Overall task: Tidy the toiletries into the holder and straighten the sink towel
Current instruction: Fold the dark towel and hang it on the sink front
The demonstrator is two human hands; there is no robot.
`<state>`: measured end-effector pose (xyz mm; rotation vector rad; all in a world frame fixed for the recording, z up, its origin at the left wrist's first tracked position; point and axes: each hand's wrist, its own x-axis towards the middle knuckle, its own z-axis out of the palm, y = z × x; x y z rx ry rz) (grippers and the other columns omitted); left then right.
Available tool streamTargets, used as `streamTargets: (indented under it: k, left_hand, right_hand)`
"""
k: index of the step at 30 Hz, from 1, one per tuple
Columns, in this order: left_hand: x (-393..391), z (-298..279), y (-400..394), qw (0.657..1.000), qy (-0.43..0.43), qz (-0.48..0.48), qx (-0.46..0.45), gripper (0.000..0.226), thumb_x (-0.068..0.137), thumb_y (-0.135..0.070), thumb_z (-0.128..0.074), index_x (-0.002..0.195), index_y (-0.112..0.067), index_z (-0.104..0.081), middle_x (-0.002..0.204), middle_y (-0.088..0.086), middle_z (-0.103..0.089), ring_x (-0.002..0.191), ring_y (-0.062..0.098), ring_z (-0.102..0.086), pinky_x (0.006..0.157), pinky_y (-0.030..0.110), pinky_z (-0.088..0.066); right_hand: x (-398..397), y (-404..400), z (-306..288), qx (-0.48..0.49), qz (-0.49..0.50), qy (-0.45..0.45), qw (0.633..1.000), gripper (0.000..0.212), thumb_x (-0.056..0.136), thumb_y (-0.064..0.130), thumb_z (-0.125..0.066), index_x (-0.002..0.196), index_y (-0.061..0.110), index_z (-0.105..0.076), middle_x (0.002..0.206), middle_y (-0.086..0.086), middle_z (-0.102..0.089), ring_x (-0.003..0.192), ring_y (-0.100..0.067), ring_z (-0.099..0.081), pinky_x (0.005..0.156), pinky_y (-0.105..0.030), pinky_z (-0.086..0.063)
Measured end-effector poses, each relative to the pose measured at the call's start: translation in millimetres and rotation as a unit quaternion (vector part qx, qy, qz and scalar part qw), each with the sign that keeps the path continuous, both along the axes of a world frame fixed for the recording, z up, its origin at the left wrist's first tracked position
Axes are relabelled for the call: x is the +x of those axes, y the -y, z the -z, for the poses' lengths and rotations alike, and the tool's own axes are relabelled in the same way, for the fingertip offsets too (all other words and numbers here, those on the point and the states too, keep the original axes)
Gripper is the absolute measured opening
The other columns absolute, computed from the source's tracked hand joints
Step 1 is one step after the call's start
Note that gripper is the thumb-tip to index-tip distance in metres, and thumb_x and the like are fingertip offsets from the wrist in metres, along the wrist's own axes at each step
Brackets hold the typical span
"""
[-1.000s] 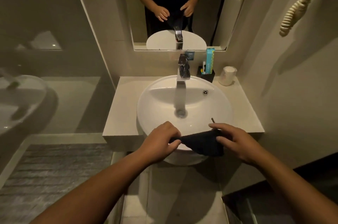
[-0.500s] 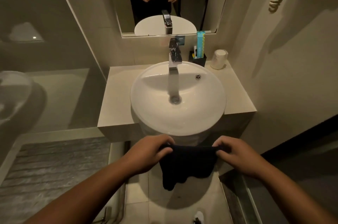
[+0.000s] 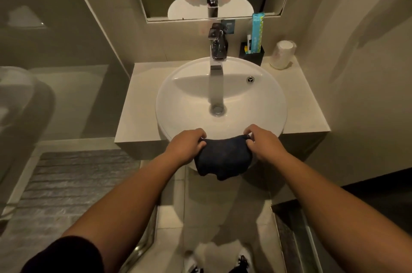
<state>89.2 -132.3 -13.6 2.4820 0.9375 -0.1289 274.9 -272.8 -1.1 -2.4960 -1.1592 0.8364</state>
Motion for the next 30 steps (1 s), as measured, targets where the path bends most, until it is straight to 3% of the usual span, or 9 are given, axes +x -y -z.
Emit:
streamTargets:
  k: [12, 16, 19, 21, 26, 30]
  left_hand:
    - [9, 8, -5, 0.999, -0.031, 0.015, 0.016, 0.022, 0.097, -0.032, -0.049, 0.112, -0.020, -0.058, 0.109, 0.005, -0.067, 0.092, 0.021, -0.061, 0.084, 0.035, -0.050]
    - [8, 6, 4, 0.996, -0.023, 0.012, 0.082, 0.035, 0.096, -0.037, -0.050, 0.126, -0.021, -0.056, 0.127, 0.005, -0.059, 0.109, 0.024, -0.057, 0.095, 0.038, -0.045]
    - [-3, 0, 26, 0.988, 0.043, 0.108, 0.101, 0.047, 0.093, -0.050, -0.045, 0.129, -0.020, -0.051, 0.129, 0.004, -0.057, 0.112, 0.023, -0.055, 0.092, 0.037, -0.043]
    - [-13, 2, 37, 0.975, 0.033, 0.182, 0.125, 0.050, 0.088, -0.059, -0.046, 0.122, -0.023, -0.050, 0.116, 0.001, -0.060, 0.101, 0.020, -0.057, 0.085, 0.034, -0.043]
    - [-17, 18, 40, 0.986, -0.020, 0.107, 0.126, 0.040, 0.090, -0.041, -0.060, 0.124, -0.023, -0.049, 0.121, 0.003, -0.062, 0.106, 0.021, -0.060, 0.096, 0.035, -0.046]
    - [-19, 16, 41, 0.983, -0.006, 0.128, 0.134, 0.035, 0.091, -0.037, -0.060, 0.121, -0.023, -0.050, 0.118, 0.003, -0.062, 0.103, 0.020, -0.059, 0.094, 0.033, -0.046]
  right_hand:
    - [1, -7, 6, -0.060, -0.025, 0.069, 0.996, 0.024, 0.097, 0.027, -0.050, 0.120, 0.022, -0.050, 0.115, -0.011, -0.064, 0.099, -0.027, -0.060, 0.091, -0.041, -0.051]
    - [-7, -2, 5, -0.014, -0.038, 0.157, 0.987, 0.037, 0.095, 0.033, -0.053, 0.129, 0.019, -0.053, 0.127, -0.008, -0.059, 0.111, -0.027, -0.056, 0.097, -0.039, -0.045]
    - [-14, 13, -2, 0.043, -0.136, 0.104, 0.984, 0.053, 0.091, 0.048, -0.054, 0.137, 0.023, -0.048, 0.144, -0.002, -0.049, 0.128, -0.023, -0.047, 0.109, -0.040, -0.035]
    - [-20, 23, 0, 0.030, -0.228, 0.106, 0.967, 0.054, 0.088, 0.055, -0.053, 0.135, 0.027, -0.047, 0.138, 0.002, -0.055, 0.123, -0.019, -0.051, 0.110, -0.041, -0.034]
    - [-27, 27, 10, 0.000, -0.246, 0.181, 0.952, 0.038, 0.091, 0.040, -0.058, 0.128, 0.031, -0.052, 0.128, 0.001, -0.063, 0.115, -0.018, -0.058, 0.106, -0.036, -0.035]
    - [-30, 28, 10, -0.008, -0.246, 0.191, 0.950, 0.040, 0.091, 0.042, -0.057, 0.128, 0.030, -0.051, 0.130, 0.000, -0.061, 0.117, -0.019, -0.056, 0.108, -0.038, -0.032]
